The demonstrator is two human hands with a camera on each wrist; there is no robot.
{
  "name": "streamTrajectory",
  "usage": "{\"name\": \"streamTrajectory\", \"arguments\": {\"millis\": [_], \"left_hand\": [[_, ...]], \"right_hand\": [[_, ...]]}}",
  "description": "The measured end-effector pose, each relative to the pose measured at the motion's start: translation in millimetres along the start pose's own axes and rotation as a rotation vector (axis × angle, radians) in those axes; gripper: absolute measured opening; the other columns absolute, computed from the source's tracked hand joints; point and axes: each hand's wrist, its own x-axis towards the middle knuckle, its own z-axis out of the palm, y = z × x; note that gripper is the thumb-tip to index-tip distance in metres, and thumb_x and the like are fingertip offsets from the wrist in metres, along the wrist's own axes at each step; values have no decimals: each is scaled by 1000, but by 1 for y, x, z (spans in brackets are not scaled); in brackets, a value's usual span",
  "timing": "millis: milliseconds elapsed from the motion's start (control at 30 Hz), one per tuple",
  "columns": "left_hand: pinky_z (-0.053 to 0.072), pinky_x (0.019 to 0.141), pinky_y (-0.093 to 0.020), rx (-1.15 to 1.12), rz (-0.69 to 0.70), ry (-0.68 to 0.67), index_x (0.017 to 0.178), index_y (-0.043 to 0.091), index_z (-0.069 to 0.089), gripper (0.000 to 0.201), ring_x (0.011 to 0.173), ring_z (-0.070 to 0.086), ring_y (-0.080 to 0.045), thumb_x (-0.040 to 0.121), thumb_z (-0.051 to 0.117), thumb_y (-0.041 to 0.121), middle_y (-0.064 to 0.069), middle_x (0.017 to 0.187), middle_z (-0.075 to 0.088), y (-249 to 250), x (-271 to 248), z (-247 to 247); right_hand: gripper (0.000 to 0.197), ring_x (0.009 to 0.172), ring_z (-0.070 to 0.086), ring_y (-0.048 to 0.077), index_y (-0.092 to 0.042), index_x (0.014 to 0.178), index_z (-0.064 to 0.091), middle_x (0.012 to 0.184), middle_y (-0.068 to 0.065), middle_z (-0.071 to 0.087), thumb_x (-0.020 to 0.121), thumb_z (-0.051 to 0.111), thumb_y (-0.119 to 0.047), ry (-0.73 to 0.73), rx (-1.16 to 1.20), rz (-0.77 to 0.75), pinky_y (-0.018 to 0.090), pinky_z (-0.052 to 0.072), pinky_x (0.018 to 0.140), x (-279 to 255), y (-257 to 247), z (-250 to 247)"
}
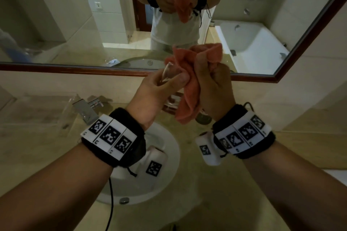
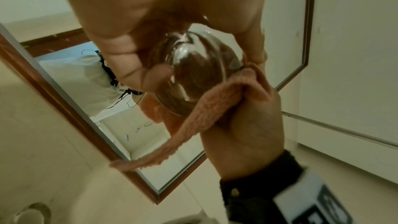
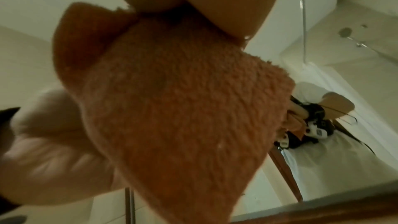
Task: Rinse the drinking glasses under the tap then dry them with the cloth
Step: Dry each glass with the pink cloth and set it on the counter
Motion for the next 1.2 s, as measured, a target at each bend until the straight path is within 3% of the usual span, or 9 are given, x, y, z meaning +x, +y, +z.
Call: {"name": "streamTrajectory", "arguments": {"millis": [167,333,533,633,733,833,933,1033,1200], "left_hand": [[51,48,-21,82,-43,71,87,1,65,57,52,63,-10,70,61,55,3,63,68,6,-2,-5],[46,48,-18,127,-28,37,82,3,65,43,49,58,-7,78,64,46,8,58,64,3,-4,-10],[52,54,-26,215,1,42,82,-2,66,38,57,63,-16,76,72,35,-6,65,67,1,-7,-11],[57,60,-30,283,36,70,99,-8,67,51,69,66,-25,74,78,36,-28,85,69,-3,-9,-12],[52,58,-23,392,78,94,108,4,67,81,66,65,-6,64,73,72,6,77,71,-6,-10,-15],[56,80,-38,586,79,148,113,13,65,100,91,68,-13,64,40,96,3,100,71,-10,-8,-20],[55,89,-50,566,39,169,110,14,65,90,98,69,-22,75,34,91,-3,104,72,-14,-3,-24],[57,73,-46,347,-74,198,113,12,63,79,87,70,-28,76,49,81,-6,101,72,-14,-5,-24],[59,56,-29,52,-310,166,116,14,67,66,62,72,-23,88,46,70,-11,90,77,-8,-9,-20]], "right_hand": [[90,86,66,43,9,105,61,92,29,67,87,39,-76,-320,-114,74,59,53,79,7,-5,-7],[63,105,66,35,-1,116,63,110,20,69,89,53,-57,-607,-28,325,51,51,101,12,-14,-18],[42,92,68,8,-23,103,70,94,-12,73,76,71,-55,-789,149,483,20,53,82,14,-9,-38],[30,80,68,1,-13,105,60,81,-15,73,86,66,-35,-799,241,521,14,52,73,14,-8,-39],[30,83,69,9,-7,103,64,86,-5,73,83,70,-29,-714,339,522,21,55,75,10,-3,-37],[47,92,70,21,5,116,61,99,10,73,81,70,-25,-596,275,475,29,58,83,7,1,-28],[15,84,72,13,-9,104,68,90,-1,76,92,58,-7,-532,219,391,23,57,77,4,2,-25],[38,82,72,13,-26,92,72,87,-1,76,95,51,5,-402,260,363,24,58,73,2,2,-28],[14,95,70,27,-11,103,65,107,20,72,94,57,-4,-283,231,332,35,59,85,-3,1,-17]]}}
